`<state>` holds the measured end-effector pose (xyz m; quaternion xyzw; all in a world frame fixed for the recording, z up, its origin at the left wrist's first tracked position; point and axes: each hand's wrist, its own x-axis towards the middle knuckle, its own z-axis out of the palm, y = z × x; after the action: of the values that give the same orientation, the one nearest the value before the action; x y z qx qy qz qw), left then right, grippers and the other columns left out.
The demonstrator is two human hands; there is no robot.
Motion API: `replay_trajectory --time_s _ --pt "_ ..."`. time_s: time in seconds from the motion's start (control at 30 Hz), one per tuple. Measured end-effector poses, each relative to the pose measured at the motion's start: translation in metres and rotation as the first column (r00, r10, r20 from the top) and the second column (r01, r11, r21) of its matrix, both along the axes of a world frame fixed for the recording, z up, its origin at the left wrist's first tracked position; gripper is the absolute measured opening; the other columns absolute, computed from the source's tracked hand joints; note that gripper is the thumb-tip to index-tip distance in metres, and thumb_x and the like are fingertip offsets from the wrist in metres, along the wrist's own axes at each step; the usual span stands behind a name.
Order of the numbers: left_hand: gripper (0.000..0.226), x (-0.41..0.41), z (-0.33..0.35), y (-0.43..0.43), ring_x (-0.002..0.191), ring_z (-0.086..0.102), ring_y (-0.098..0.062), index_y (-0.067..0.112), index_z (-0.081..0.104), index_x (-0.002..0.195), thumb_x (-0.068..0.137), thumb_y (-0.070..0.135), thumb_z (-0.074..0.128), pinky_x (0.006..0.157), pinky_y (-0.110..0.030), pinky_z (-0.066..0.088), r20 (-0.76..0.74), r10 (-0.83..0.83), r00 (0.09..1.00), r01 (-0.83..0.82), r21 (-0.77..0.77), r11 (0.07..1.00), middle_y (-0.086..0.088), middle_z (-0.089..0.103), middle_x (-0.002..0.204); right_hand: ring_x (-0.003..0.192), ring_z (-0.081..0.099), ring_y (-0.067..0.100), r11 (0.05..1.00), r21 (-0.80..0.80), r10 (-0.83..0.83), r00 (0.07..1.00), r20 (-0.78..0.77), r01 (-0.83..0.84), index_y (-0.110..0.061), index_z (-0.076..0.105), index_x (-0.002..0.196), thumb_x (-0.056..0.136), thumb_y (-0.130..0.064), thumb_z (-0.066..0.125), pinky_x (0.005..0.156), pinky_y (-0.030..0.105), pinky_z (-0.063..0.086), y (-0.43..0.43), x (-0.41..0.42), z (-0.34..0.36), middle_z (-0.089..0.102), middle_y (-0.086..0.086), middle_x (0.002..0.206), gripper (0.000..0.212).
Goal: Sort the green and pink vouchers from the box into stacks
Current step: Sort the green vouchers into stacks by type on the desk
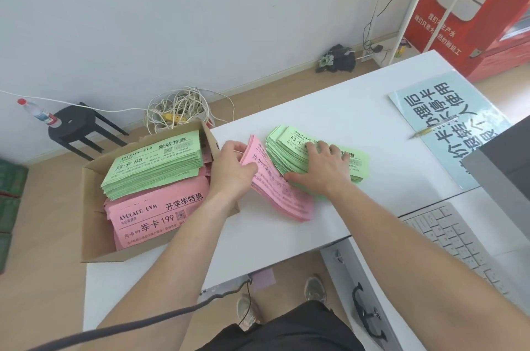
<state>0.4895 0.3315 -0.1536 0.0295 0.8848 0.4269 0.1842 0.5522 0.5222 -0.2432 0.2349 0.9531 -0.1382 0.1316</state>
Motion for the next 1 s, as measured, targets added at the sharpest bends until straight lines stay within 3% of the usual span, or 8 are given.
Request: replay_trajectory --time_s 0.1,0.27,0.4,0.53,0.63,0.77,0.9,1.0 --pt "0.034 -0.007 0.034 -0.027 0.085 0.074 -0.019 0.026 0.056 0.102 0.083 -0.001 0.067 0.078 -0.041 0.059 -0.020 0.001 1.000 0.002 0.106 0.994 0.005 0.075 0.100 0.144 0.032 0.036 0.999 -0.036 -0.016 1.000 0.009 0.016 -0.026 0.036 0.148 0.077 -0.078 0.056 0.117 0.064 0.018 -0.007 -0.005 0.014 0.035 0.008 0.156 0.091" --pt "0.037 -0.015 0.093 -0.079 0.085 0.075 -0.023 0.017 0.057 0.112 0.088 -0.009 0.066 0.072 -0.040 0.061 -0.058 -0.012 0.998 0.033 0.362 0.931 -0.001 0.078 0.100 0.147 0.028 0.027 0.897 -0.390 0.046 0.922 -0.386 -0.208 -0.021 0.039 0.154 0.082 -0.035 0.052 0.121 0.041 0.025 -0.041 -0.028 0.073 0.036 0.002 0.161 0.074" --pt "0.038 -0.024 0.118 -0.129 0.086 0.074 -0.026 0.013 0.055 0.117 0.089 -0.012 0.063 0.077 -0.039 0.061 -0.085 0.023 0.996 0.020 0.464 0.886 -0.009 0.078 0.100 0.137 0.036 0.017 0.751 -0.443 0.290 0.847 -0.445 -0.489 -0.019 0.058 0.139 0.071 -0.036 0.056 0.114 0.029 0.021 -0.080 -0.063 0.135 0.047 -0.001 0.150 0.070" --pt "0.034 -0.027 0.113 -0.184 0.087 0.075 -0.026 0.014 0.056 0.113 0.090 -0.011 0.062 0.069 -0.039 0.062 -0.069 0.174 0.982 -0.119 0.488 0.865 -0.008 0.077 0.102 0.098 0.065 0.018 0.673 -0.555 0.380 0.873 -0.307 -0.488 -0.026 0.069 0.107 0.072 -0.033 0.059 0.083 0.031 0.051 -0.122 -0.090 0.166 0.072 -0.004 0.106 0.037" --pt "0.034 -0.027 0.089 -0.219 0.084 0.075 -0.021 0.015 0.055 0.114 0.090 -0.008 0.064 0.063 -0.036 0.059 -0.048 0.345 0.938 -0.299 0.393 0.869 -0.001 0.078 0.099 0.079 0.060 0.014 0.701 -0.448 0.512 0.829 -0.227 -0.555 -0.032 0.059 0.086 0.088 -0.020 0.065 0.063 0.020 0.042 -0.159 -0.108 0.166 0.063 -0.010 0.084 0.013" --pt "0.032 -0.021 0.045 -0.251 0.082 0.072 -0.016 0.019 0.051 0.107 0.088 -0.002 0.066 0.073 -0.040 0.059 -0.017 0.511 0.860 -0.497 0.207 0.843 0.001 0.074 0.099 0.099 0.060 0.020 0.721 -0.284 0.639 0.765 -0.080 -0.632 -0.022 0.061 0.120 0.093 -0.024 0.060 0.082 0.032 0.047 -0.211 -0.128 0.146 0.063 -0.003 0.106 0.027" --pt "0.034 -0.015 0.010 -0.274 0.085 0.068 -0.019 0.018 0.050 0.109 0.083 0.005 0.067 0.071 -0.036 0.053 -0.008 0.461 0.887 -0.460 -0.096 0.883 0.000 0.071 0.099 0.111 0.060 0.024 0.712 -0.127 0.700 0.713 0.043 -0.691 -0.027 0.061 0.123 0.091 -0.018 0.053 0.090 0.041 0.054 -0.239 -0.126 0.114 0.064 -0.002 0.121 0.034" --pt "0.048 -0.018 0.004 -0.271 0.097 0.065 -0.025 0.018 0.050 0.120 0.077 0.019 0.072 0.080 -0.045 0.056 -0.101 0.392 0.915 -0.404 -0.261 0.877 -0.001 0.067 0.112 0.113 0.060 0.023 0.754 -0.066 0.653 0.757 -0.024 -0.653 -0.031 0.061 0.125 0.091 -0.024 0.055 0.087 0.039 0.053 -0.235 -0.120 0.104 0.062 -0.004 0.122 0.036"
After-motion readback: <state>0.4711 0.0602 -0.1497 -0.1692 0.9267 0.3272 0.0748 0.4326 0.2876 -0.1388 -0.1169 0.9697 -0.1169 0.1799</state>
